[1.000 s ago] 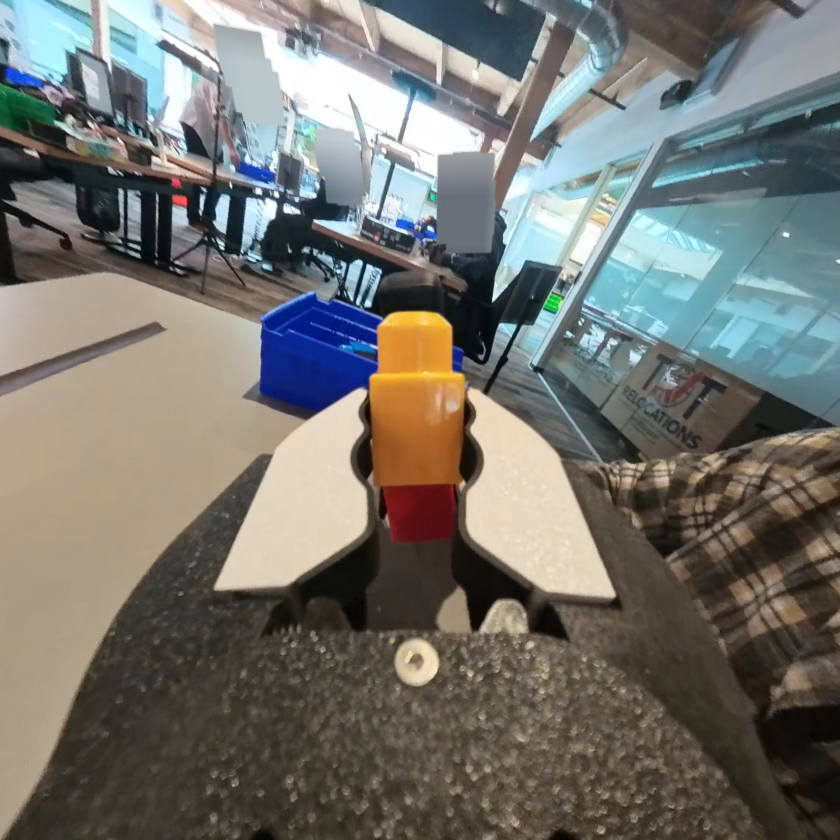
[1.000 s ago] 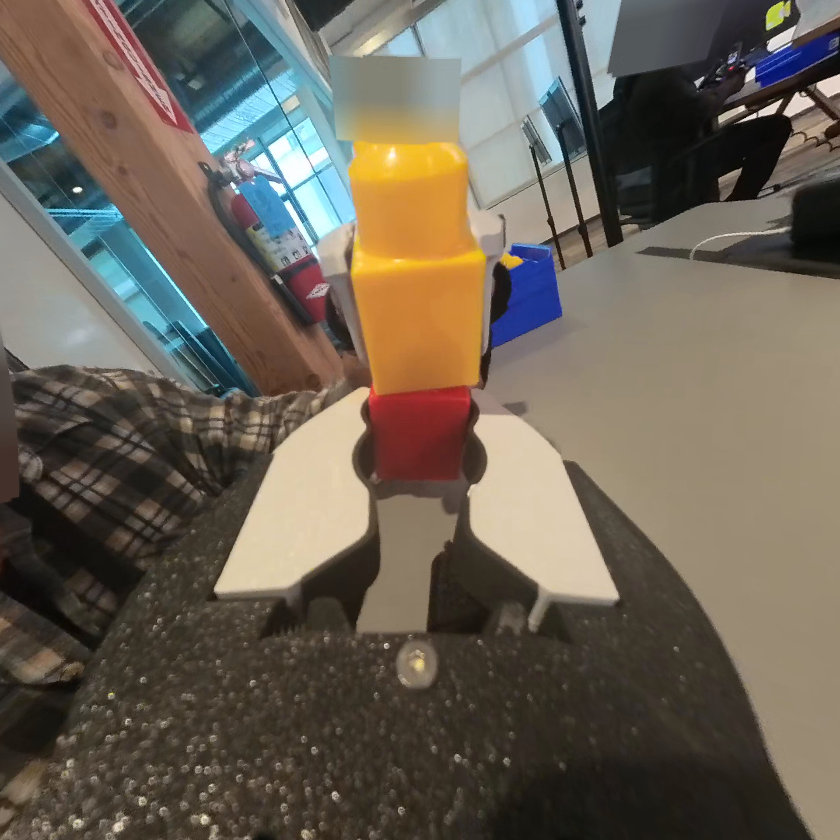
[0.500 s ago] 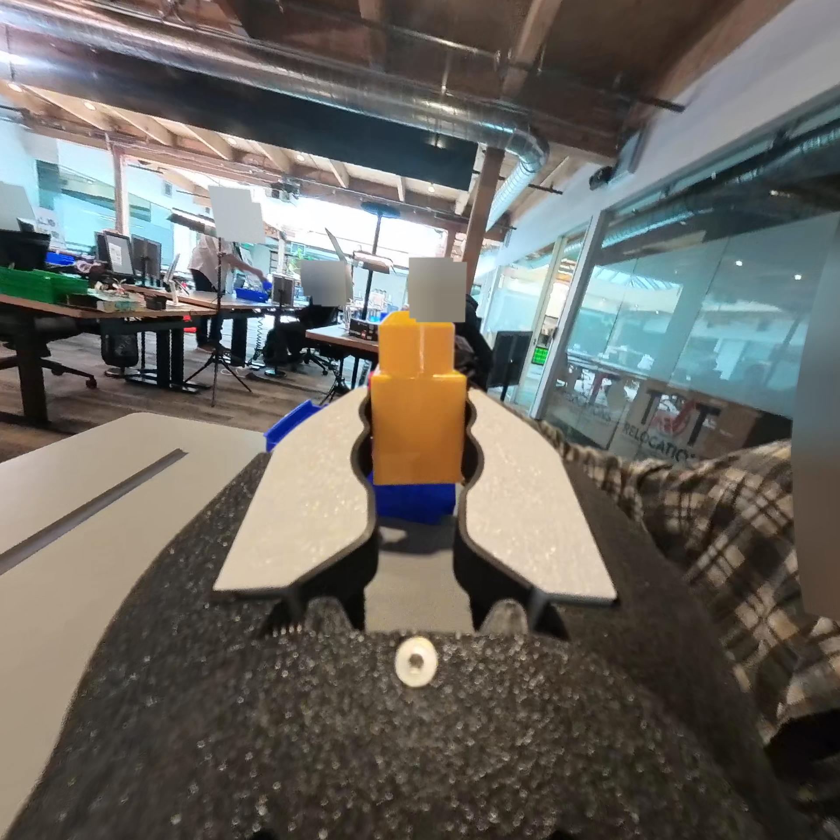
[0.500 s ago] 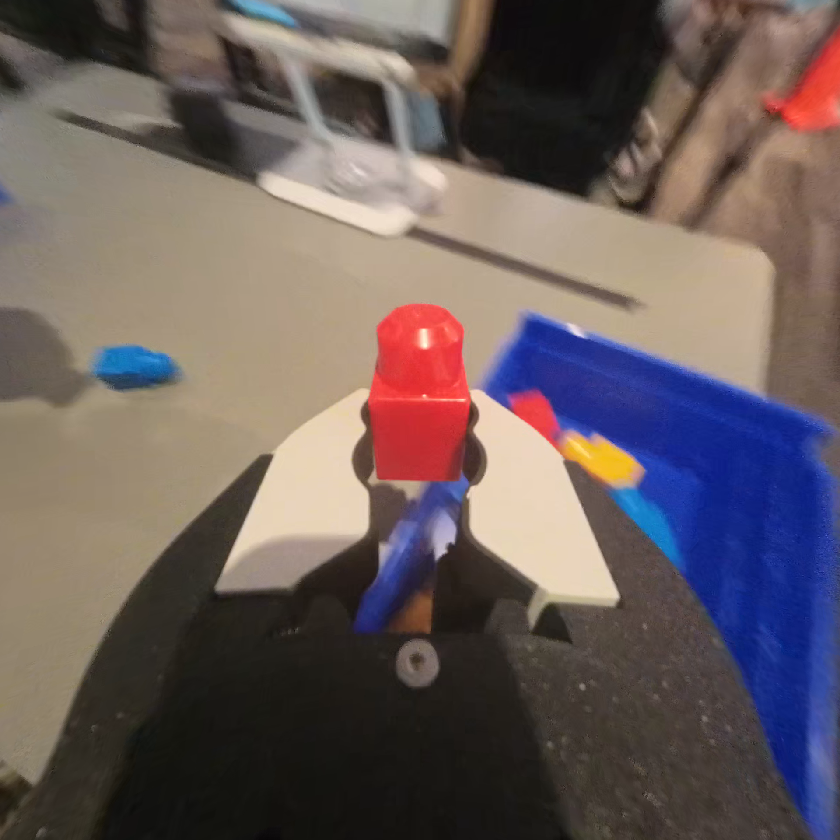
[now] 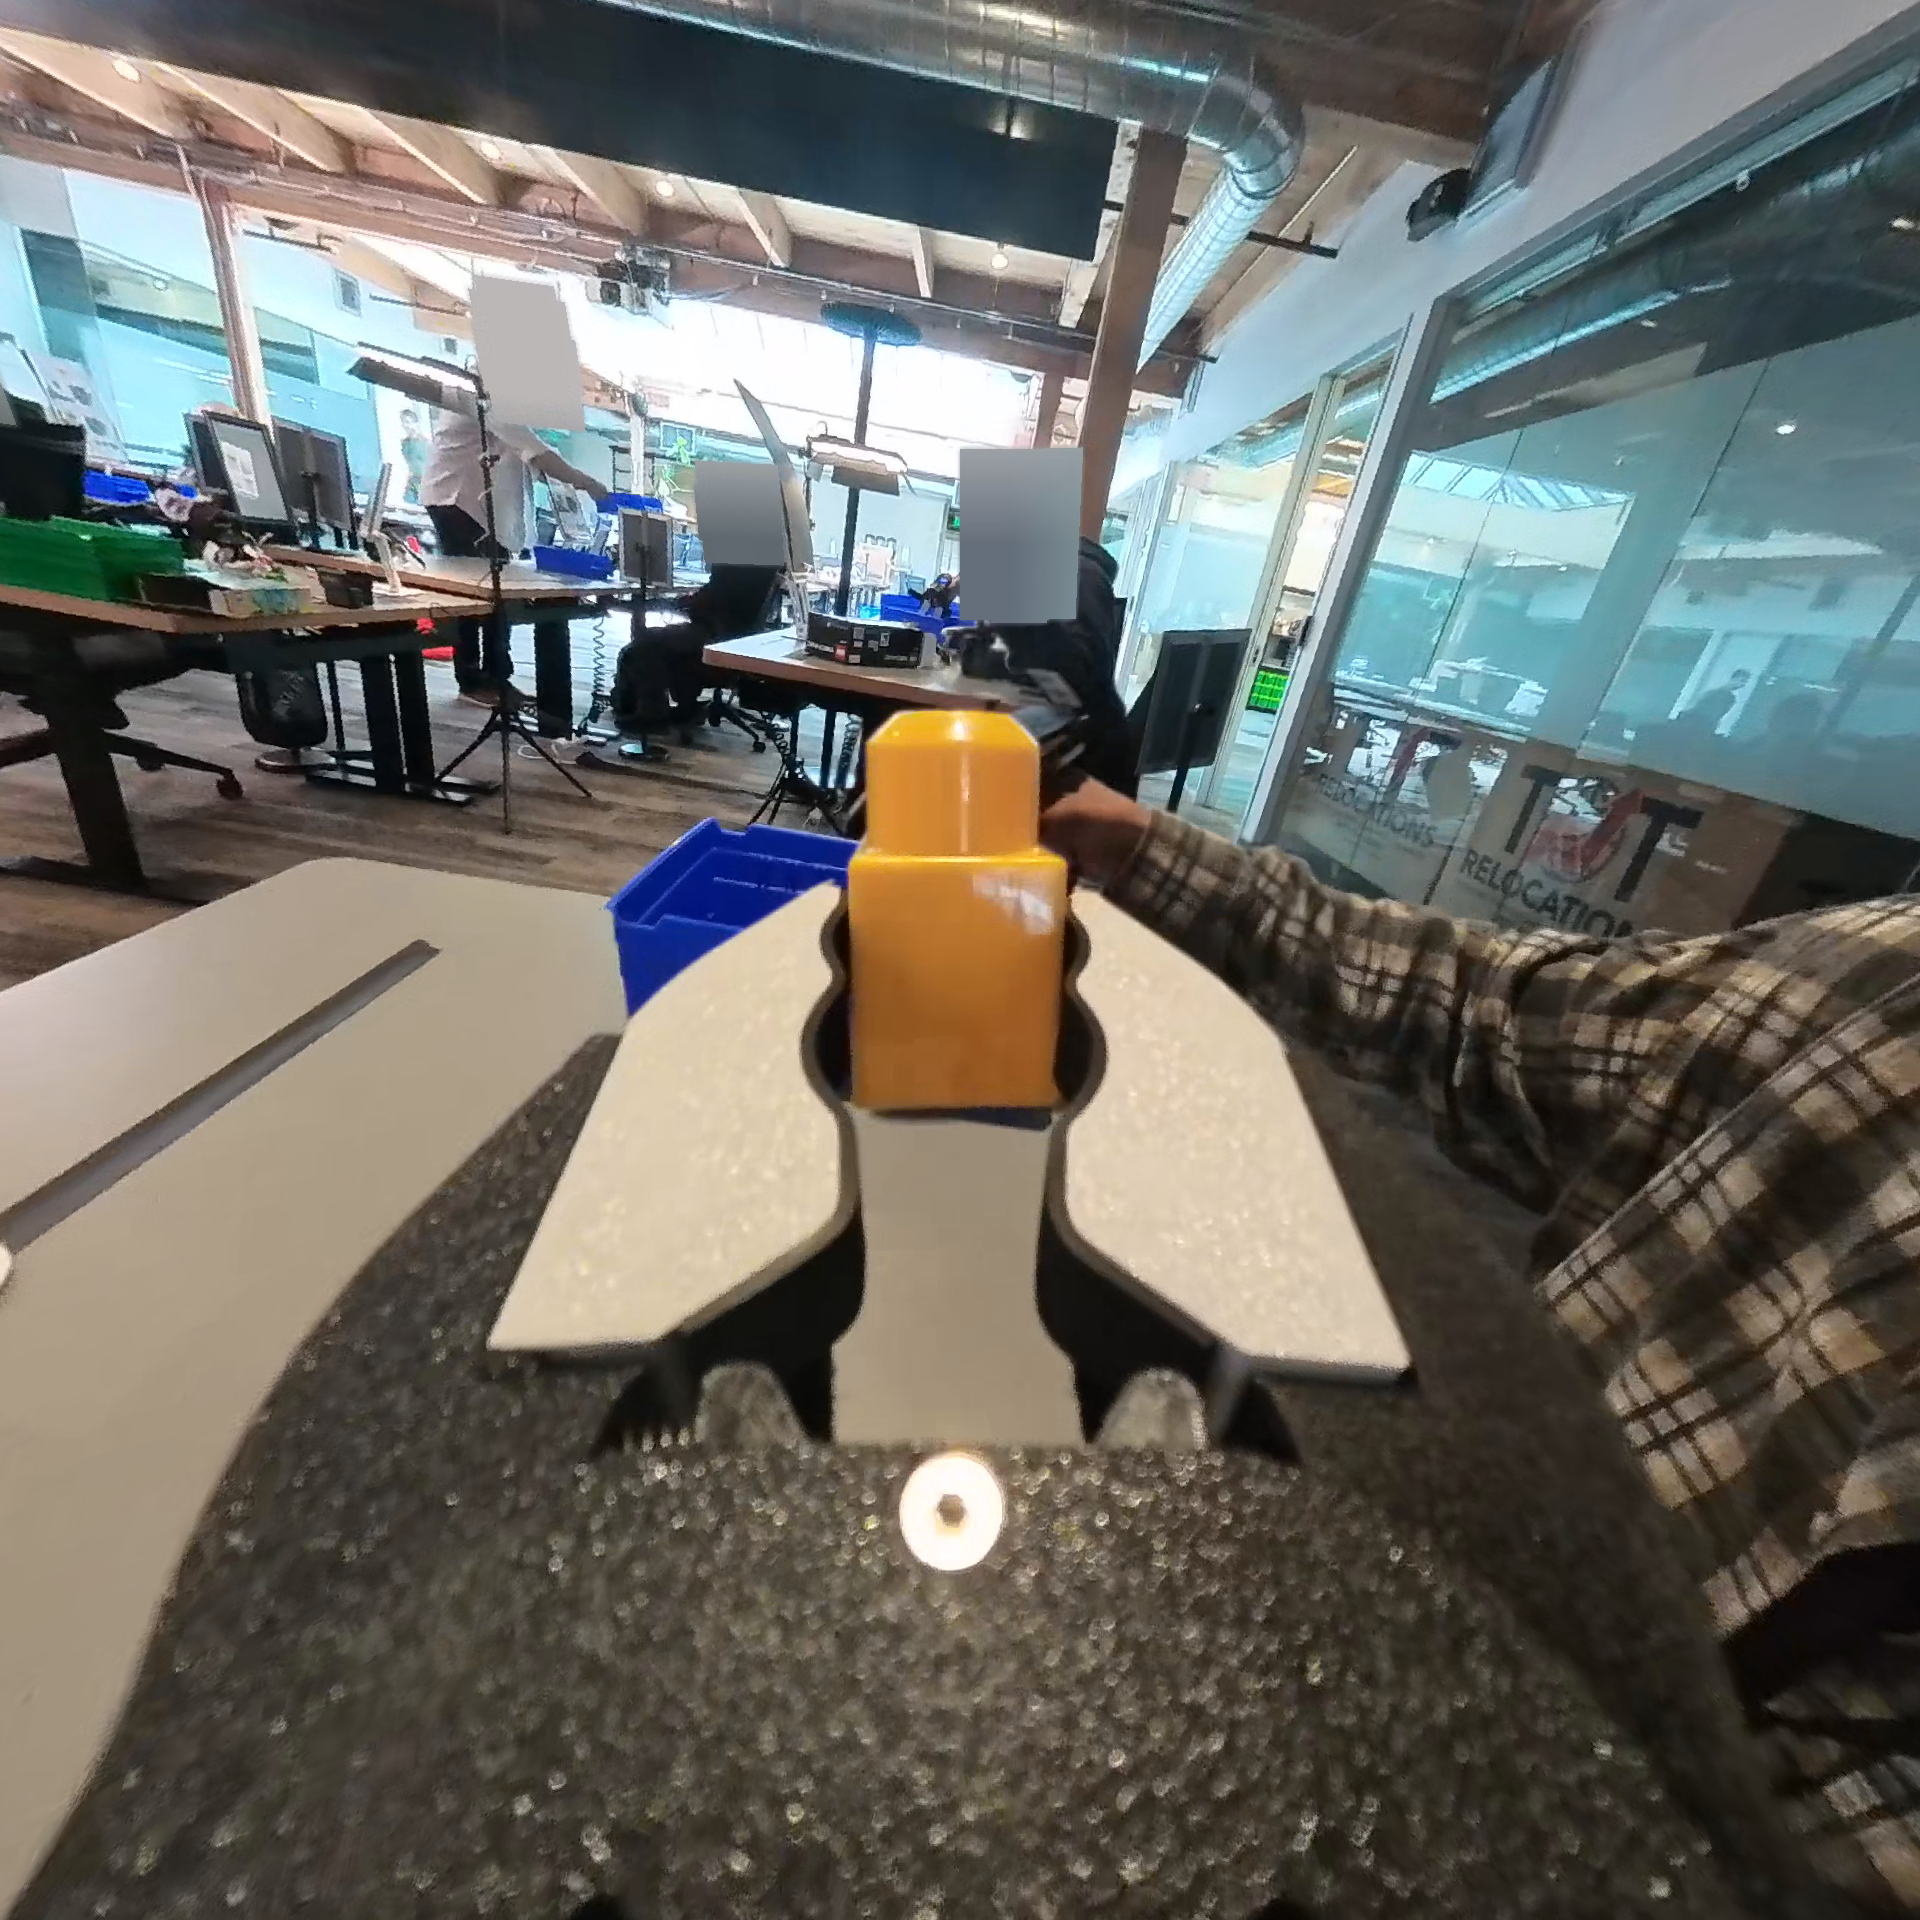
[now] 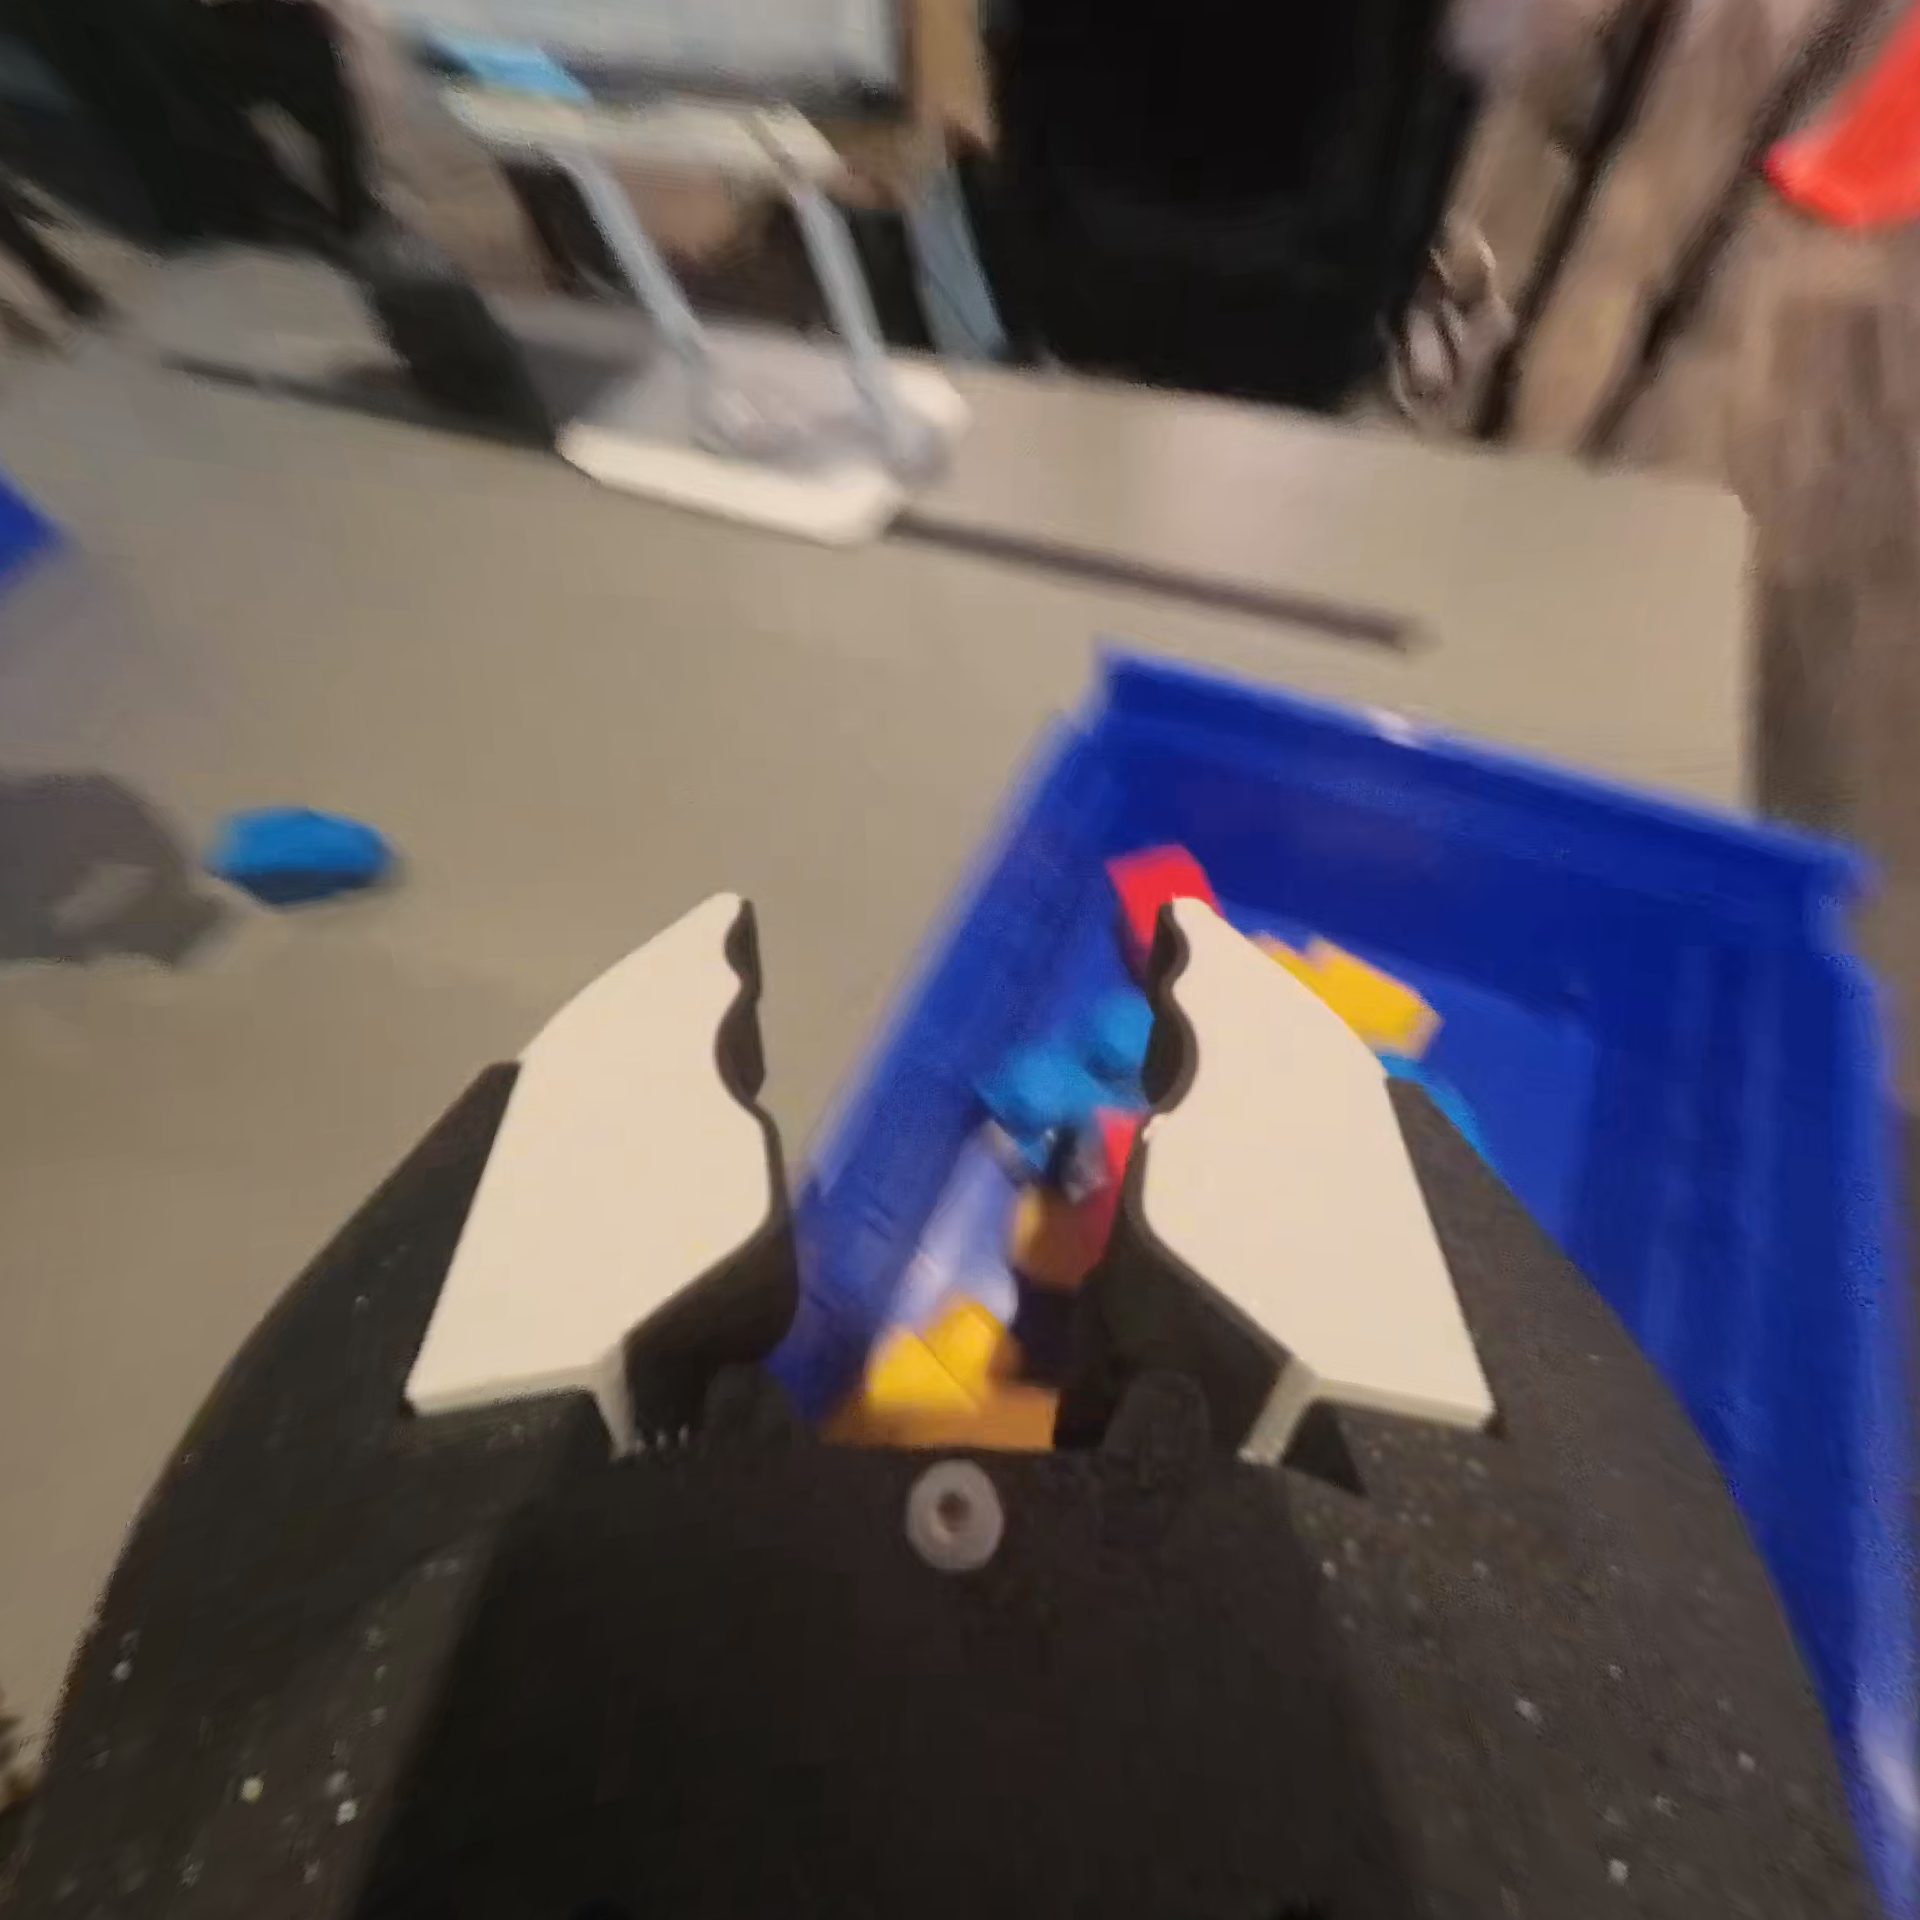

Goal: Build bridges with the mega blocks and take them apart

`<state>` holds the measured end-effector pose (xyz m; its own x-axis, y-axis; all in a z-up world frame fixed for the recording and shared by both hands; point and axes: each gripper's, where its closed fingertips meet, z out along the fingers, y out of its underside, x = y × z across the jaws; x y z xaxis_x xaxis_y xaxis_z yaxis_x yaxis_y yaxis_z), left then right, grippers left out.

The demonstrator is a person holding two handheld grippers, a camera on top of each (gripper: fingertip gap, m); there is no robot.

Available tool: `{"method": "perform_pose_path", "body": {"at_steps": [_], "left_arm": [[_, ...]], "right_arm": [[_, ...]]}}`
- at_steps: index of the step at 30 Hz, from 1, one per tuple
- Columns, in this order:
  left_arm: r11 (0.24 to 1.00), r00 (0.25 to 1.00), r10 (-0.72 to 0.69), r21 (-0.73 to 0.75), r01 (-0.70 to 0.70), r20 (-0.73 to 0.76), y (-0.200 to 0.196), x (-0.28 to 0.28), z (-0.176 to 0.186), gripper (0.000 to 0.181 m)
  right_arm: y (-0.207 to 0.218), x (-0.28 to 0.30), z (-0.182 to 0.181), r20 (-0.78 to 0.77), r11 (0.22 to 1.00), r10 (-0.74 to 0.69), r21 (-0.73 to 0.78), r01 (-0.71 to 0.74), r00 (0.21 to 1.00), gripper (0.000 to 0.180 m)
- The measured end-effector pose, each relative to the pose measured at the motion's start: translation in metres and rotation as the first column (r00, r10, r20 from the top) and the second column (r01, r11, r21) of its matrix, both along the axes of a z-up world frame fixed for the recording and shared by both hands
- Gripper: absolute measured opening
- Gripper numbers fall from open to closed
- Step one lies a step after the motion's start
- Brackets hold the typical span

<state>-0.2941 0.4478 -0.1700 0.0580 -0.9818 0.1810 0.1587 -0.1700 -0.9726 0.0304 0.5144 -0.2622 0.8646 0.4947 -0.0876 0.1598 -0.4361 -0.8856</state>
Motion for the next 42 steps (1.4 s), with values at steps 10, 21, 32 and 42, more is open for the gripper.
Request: {"method": "perform_pose_path", "body": {"at_steps": [10, 21, 32, 42], "left_arm": [[0.999, 1.000, -0.027, -0.031, 0.027, 0.010, 0.003, 0.004, -0.009, 0.036], [0.997, 0.998, -0.067, -0.034, 0.068, 0.007, -0.004, 0.014, -0.013, 0.036], [0.998, 0.998, -0.055, -0.032, 0.054, -0.030, -0.002, 0.011, -0.009, 0.072], [0.998, 0.998, -0.051, -0.050, 0.048, -0.046, -0.004, 0.011, -0.007, 0.070]], "right_arm": [[-0.048, -0.242, 0.094, -0.342, 0.787, 0.614, 0.341, -0.515, 0.711, 0.067], [-0.057, -0.307, 0.095, -0.429, 0.667, 0.736, 0.329, -0.669, 0.524, 0.044], [-0.041, -0.223, 0.123, -0.265, 0.787, 0.601, 0.358, -0.502, 0.754, 0.029], [0.046, 0.063, 0.031, 0.161, 0.979, -0.200, 0.080, 0.189, 0.967, 0.030]]}}
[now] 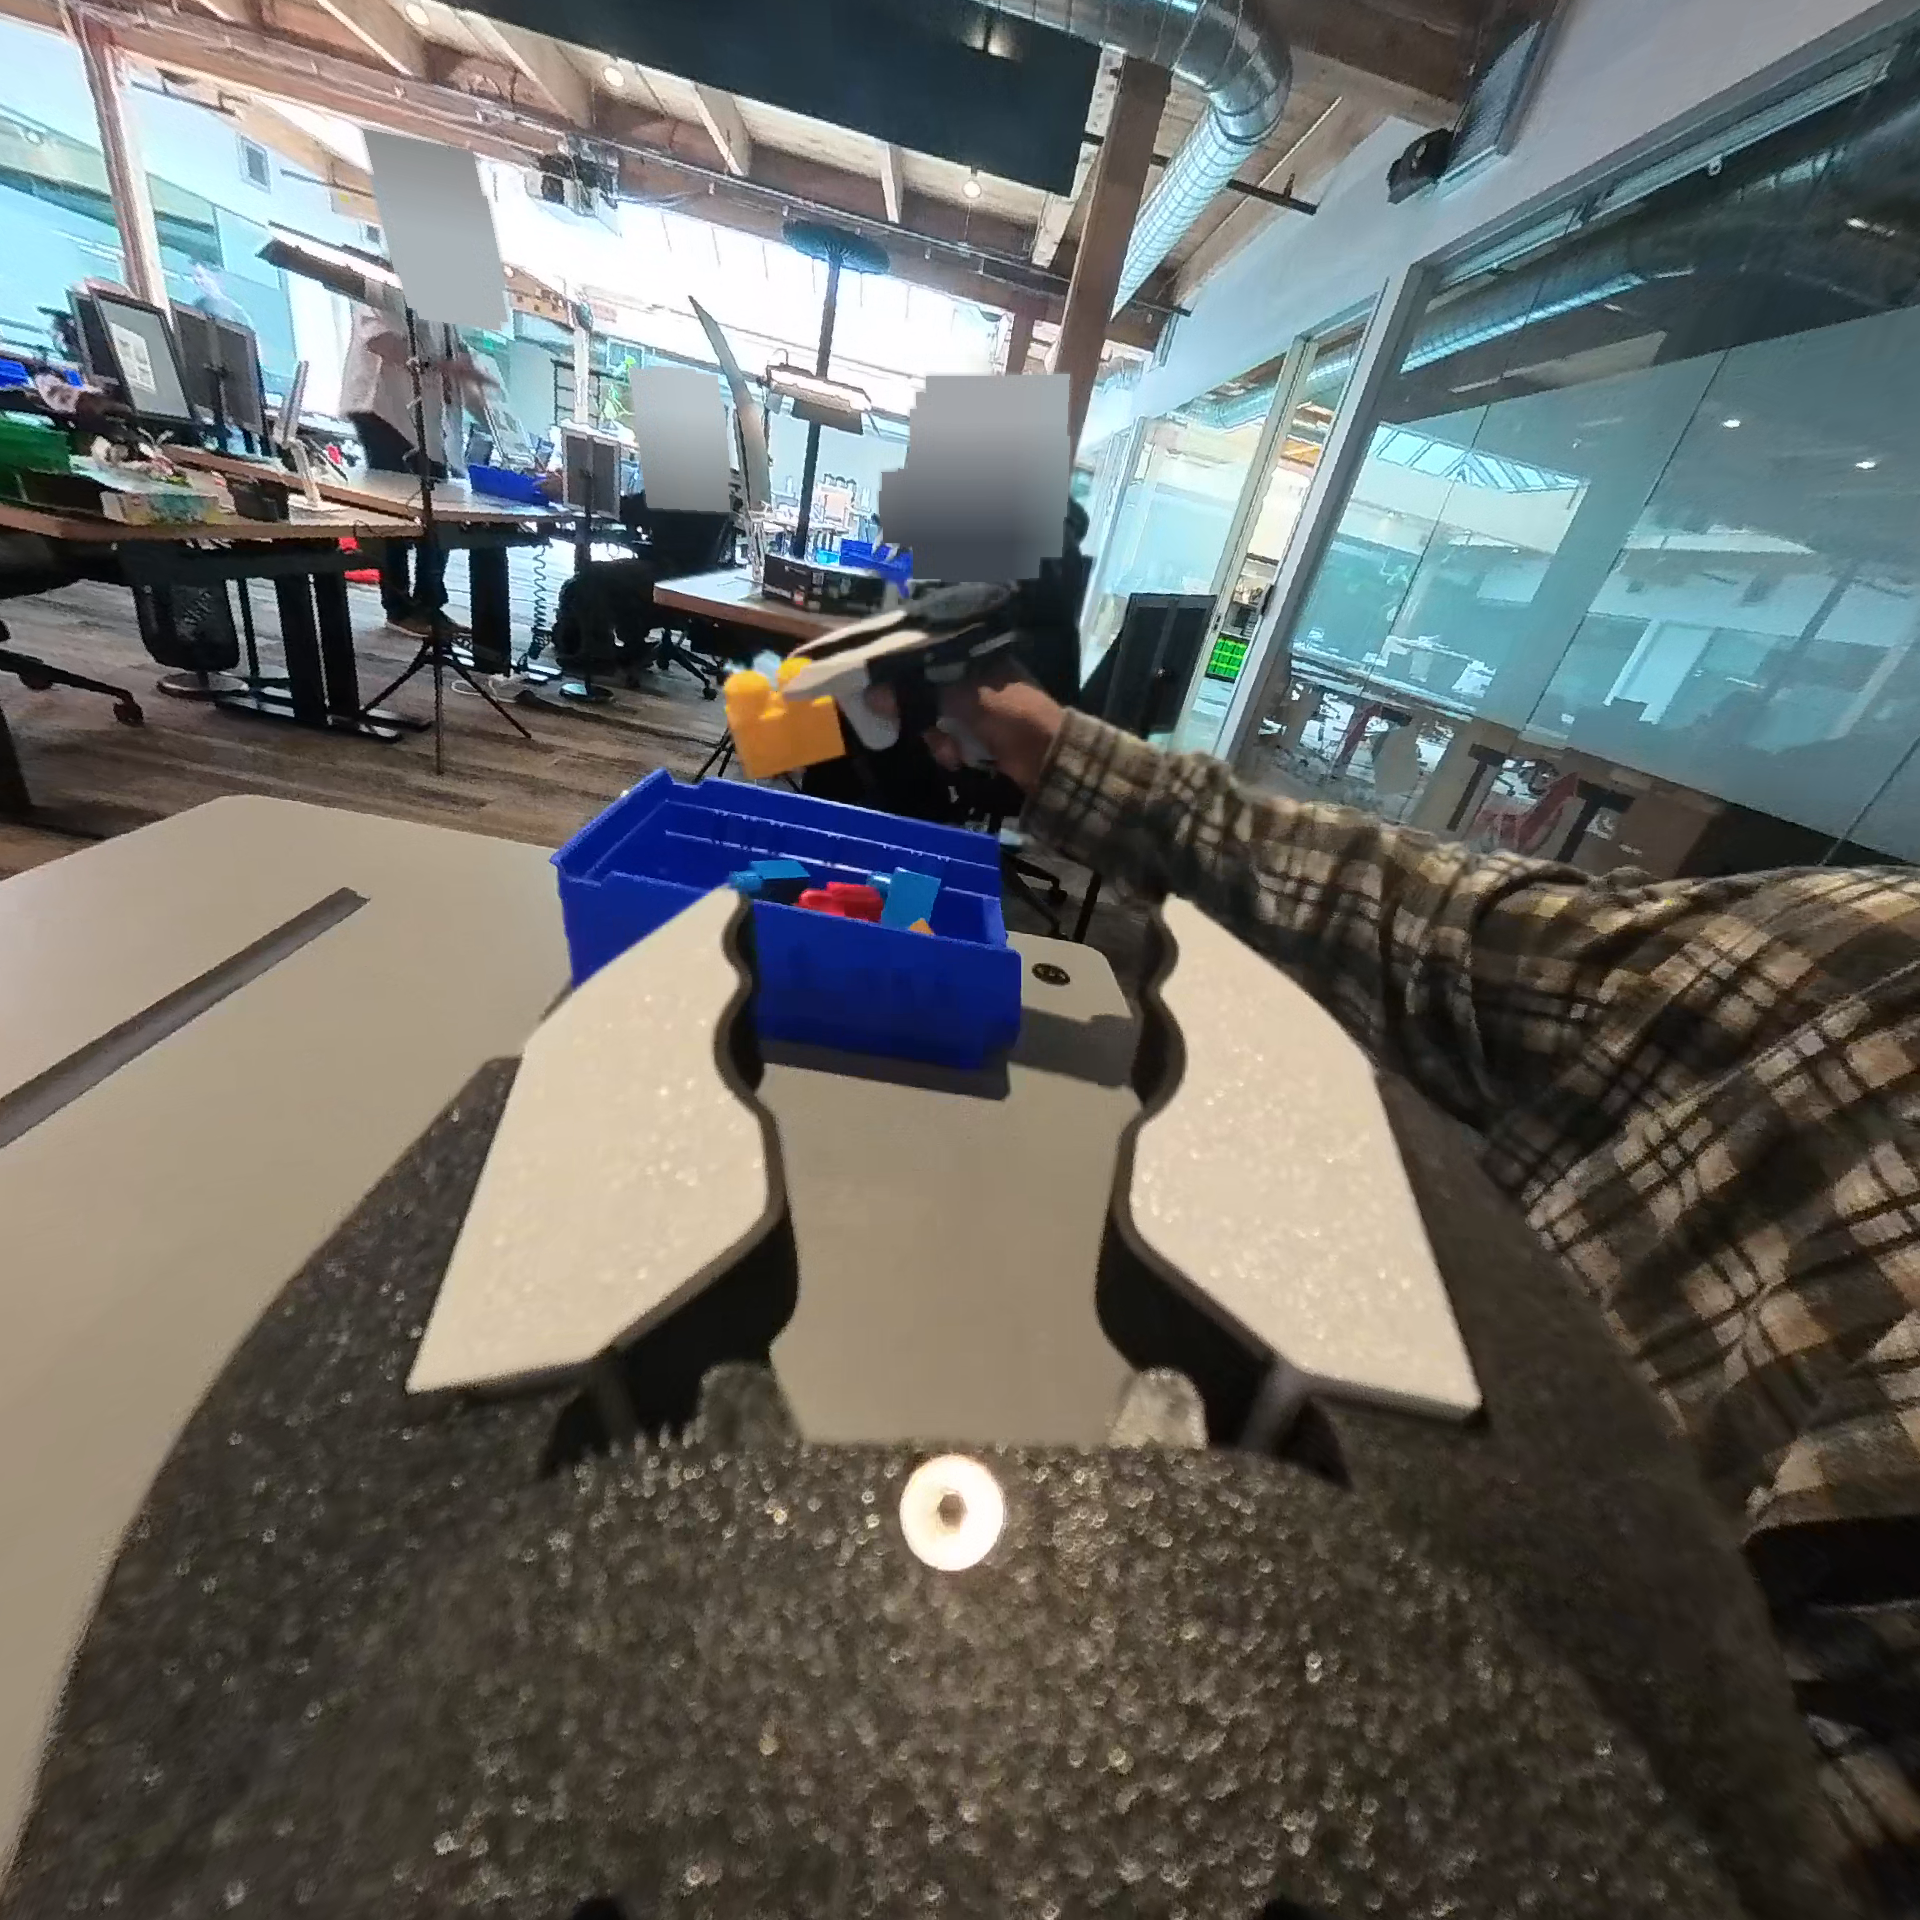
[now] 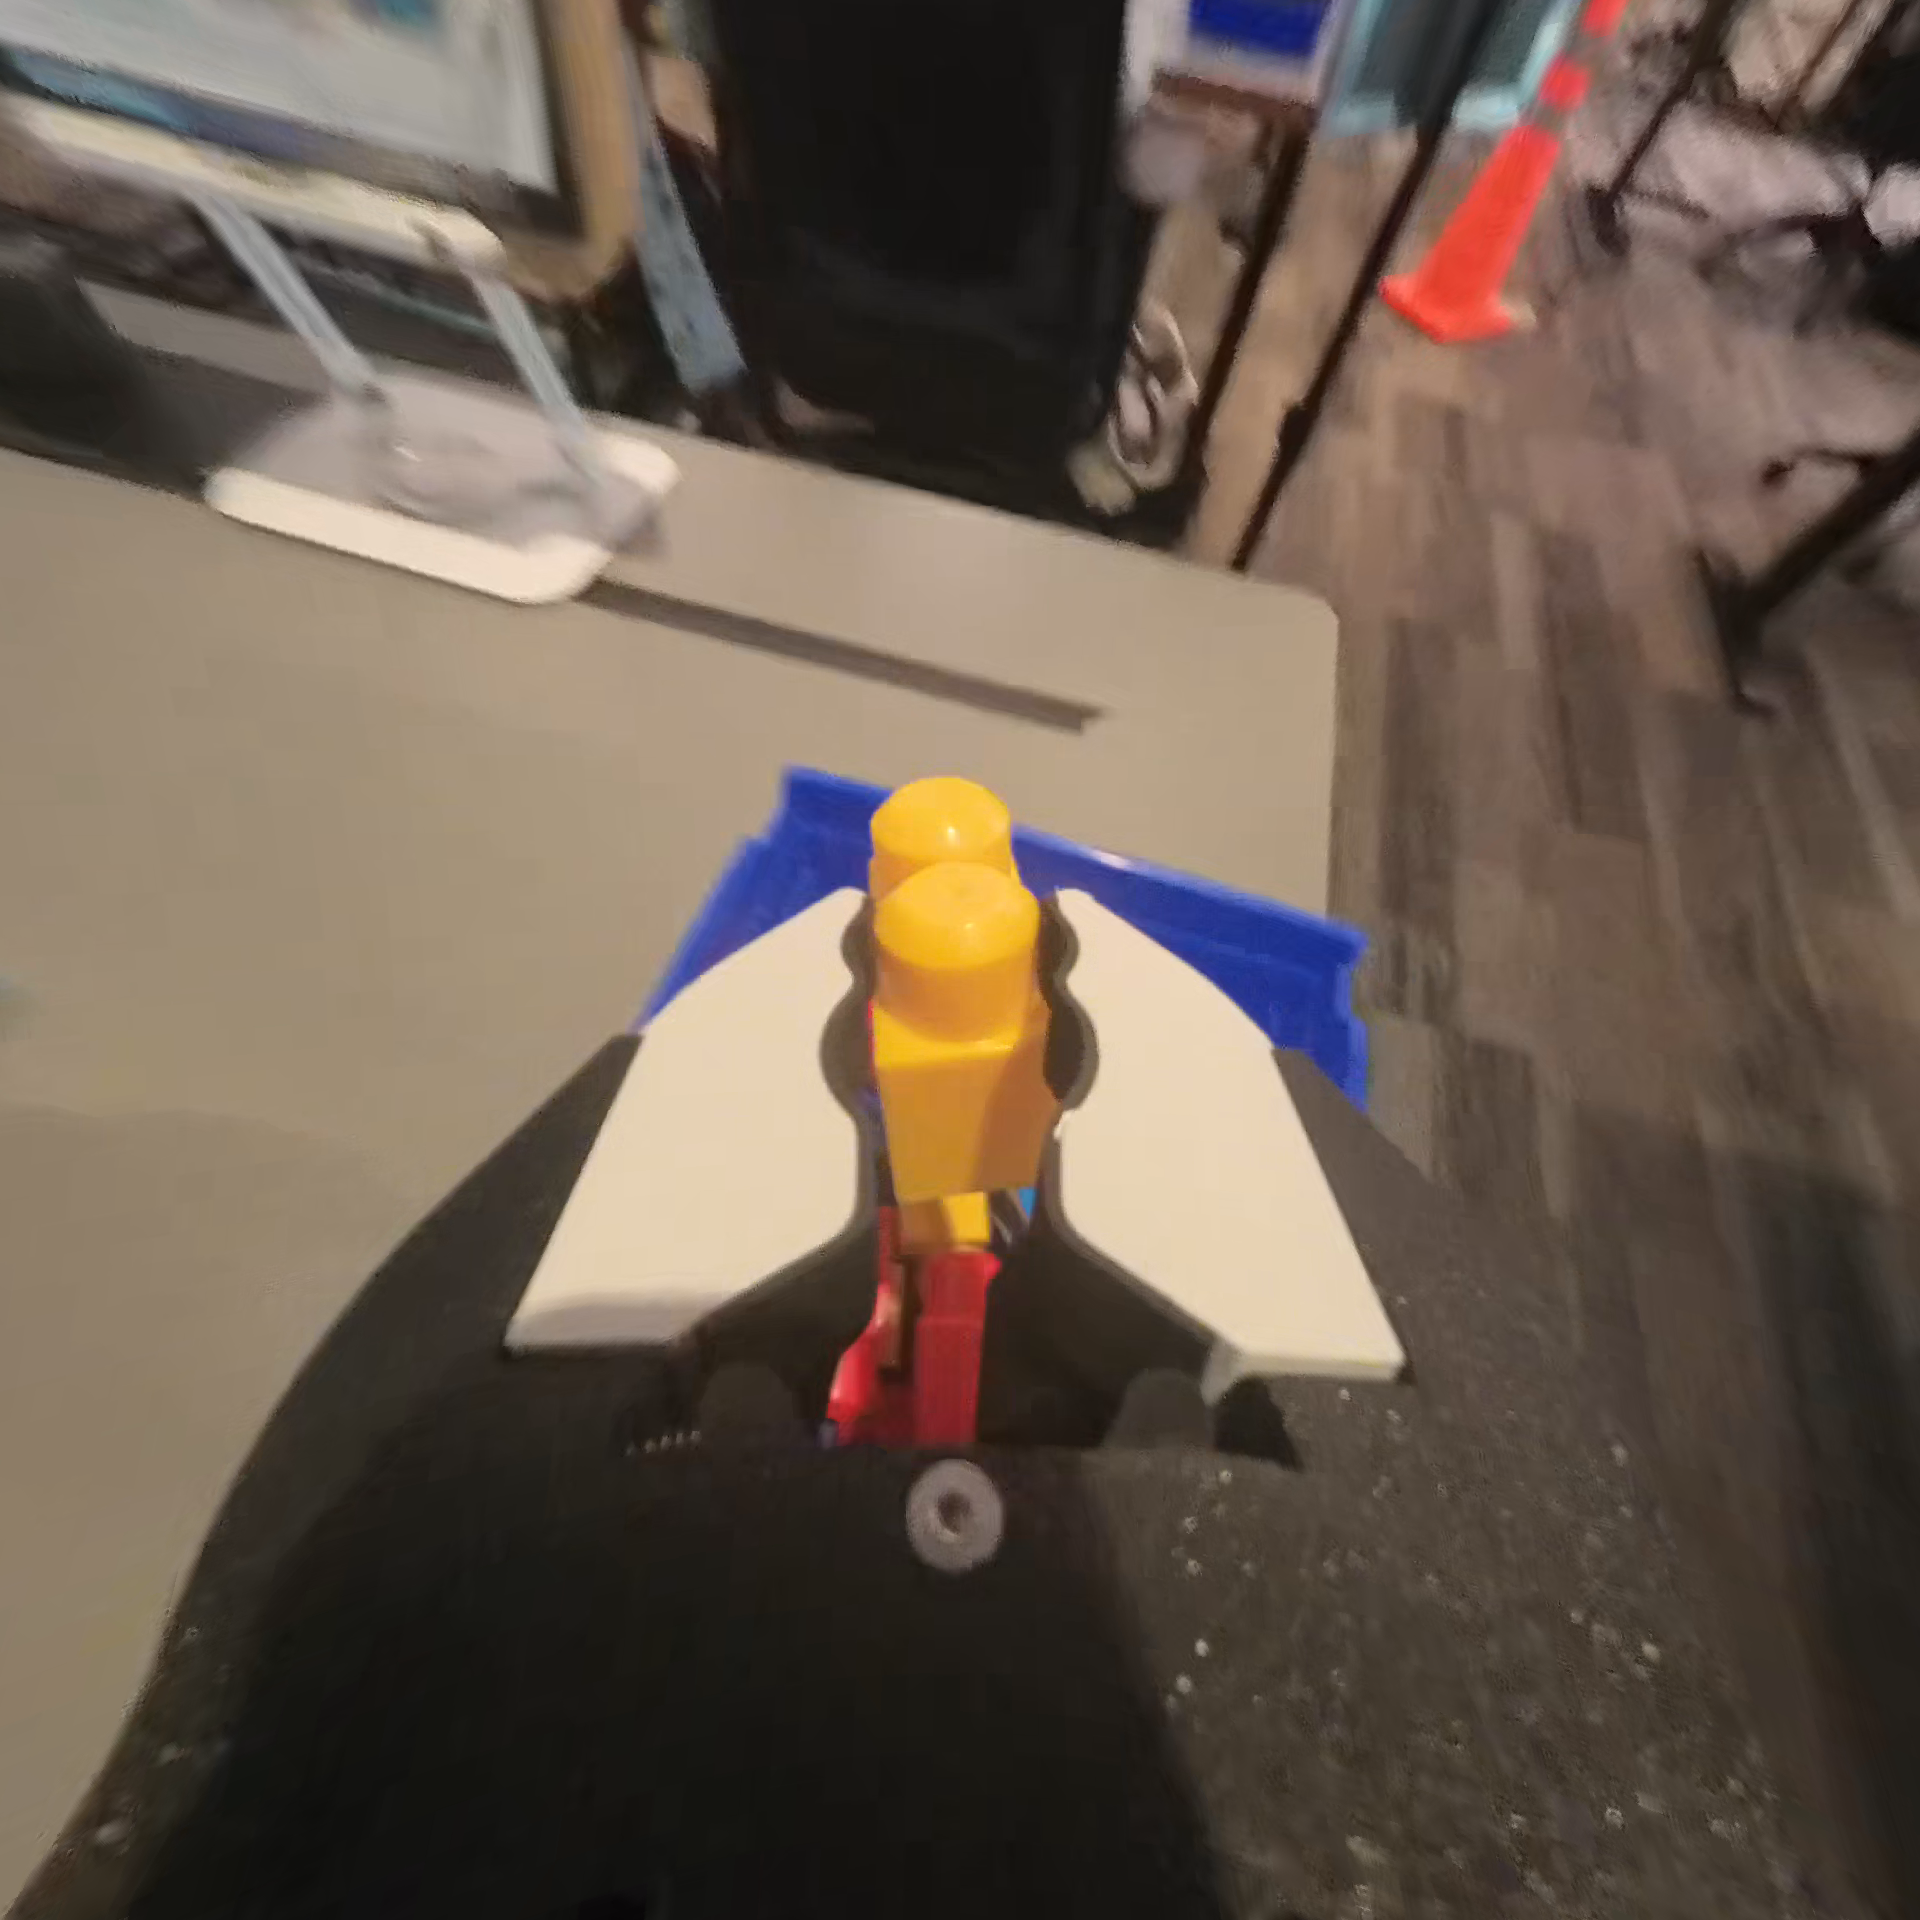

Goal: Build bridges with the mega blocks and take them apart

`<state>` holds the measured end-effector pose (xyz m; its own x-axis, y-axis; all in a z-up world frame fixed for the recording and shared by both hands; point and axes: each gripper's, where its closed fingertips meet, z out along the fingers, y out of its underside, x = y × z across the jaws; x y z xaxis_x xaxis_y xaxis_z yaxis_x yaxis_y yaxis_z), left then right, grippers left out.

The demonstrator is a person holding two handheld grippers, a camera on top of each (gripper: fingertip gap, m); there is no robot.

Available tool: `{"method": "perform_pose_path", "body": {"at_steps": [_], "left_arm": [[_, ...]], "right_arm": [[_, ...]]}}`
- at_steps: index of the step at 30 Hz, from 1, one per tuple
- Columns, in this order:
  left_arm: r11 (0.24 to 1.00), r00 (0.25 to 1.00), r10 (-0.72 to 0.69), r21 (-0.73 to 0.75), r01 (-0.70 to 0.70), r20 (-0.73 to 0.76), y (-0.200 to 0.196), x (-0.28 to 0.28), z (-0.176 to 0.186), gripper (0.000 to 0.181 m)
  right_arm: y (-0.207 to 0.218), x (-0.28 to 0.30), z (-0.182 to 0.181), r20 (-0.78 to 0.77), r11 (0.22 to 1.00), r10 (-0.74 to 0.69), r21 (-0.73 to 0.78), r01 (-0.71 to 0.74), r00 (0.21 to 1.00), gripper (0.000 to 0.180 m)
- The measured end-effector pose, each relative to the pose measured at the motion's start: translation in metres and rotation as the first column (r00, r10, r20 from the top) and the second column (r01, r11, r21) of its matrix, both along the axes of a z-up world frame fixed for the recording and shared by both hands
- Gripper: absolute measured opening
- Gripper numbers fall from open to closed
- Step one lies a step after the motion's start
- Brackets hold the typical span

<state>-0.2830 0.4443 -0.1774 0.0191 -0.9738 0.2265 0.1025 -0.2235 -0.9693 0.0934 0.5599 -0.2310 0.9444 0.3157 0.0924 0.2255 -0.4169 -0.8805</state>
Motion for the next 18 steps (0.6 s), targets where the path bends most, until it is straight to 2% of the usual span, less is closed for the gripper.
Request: {"method": "perform_pose_path", "body": {"at_steps": [5, 7, 8, 10, 13, 16, 18], "left_arm": [[1.000, 0.998, 0.003, 0.016, -0.002, -0.058, -0.003, 0.006, -0.008, 0.069], [0.999, 0.997, 0.014, 0.039, -0.011, -0.072, -0.003, 0.004, -0.007, 0.069], [0.999, 0.997, 0.018, 0.047, -0.015, -0.072, -0.003, 0.002, -0.006, 0.069], [0.999, 0.998, 0.023, 0.048, -0.020, -0.060, -0.001, -0.002, -0.003, 0.068], [0.999, 0.999, 0.037, 0.032, -0.036, -0.035, 0.006, -0.012, 0.002, 0.067], [0.998, 0.998, 0.064, 0.021, -0.063, -0.013, 0.014, -0.025, 0.007, 0.066], [0.996, 0.996, 0.085, 0.019, -0.085, 0.000, 0.019, -0.033, 0.011, 0.066]], "right_arm": [[0.018, 0.044, -0.058, 0.071, 0.985, -0.125, -0.107, 0.132, 0.990, 0.030], [0.020, 0.048, -0.073, 0.065, 0.982, -0.121, -0.138, 0.129, 0.991, 0.031], [0.020, 0.045, -0.074, 0.037, 0.984, -0.110, -0.138, 0.114, 0.993, 0.039], [0.020, 0.036, -0.063, -0.015, 0.994, -0.073, -0.088, 0.071, 0.997, 0.045], [0.013, 0.002, -0.025, -0.057, 0.998, 0.059, 0.033, -0.057, 0.997, 0.053], [-0.001, -0.055, 0.016, -0.034, 0.957, 0.253, 0.155, -0.245, 0.967, 0.062], [-0.012, -0.098, 0.030, 0.012, 0.908, 0.381, 0.187, -0.376, 0.925, 0.069]]}}
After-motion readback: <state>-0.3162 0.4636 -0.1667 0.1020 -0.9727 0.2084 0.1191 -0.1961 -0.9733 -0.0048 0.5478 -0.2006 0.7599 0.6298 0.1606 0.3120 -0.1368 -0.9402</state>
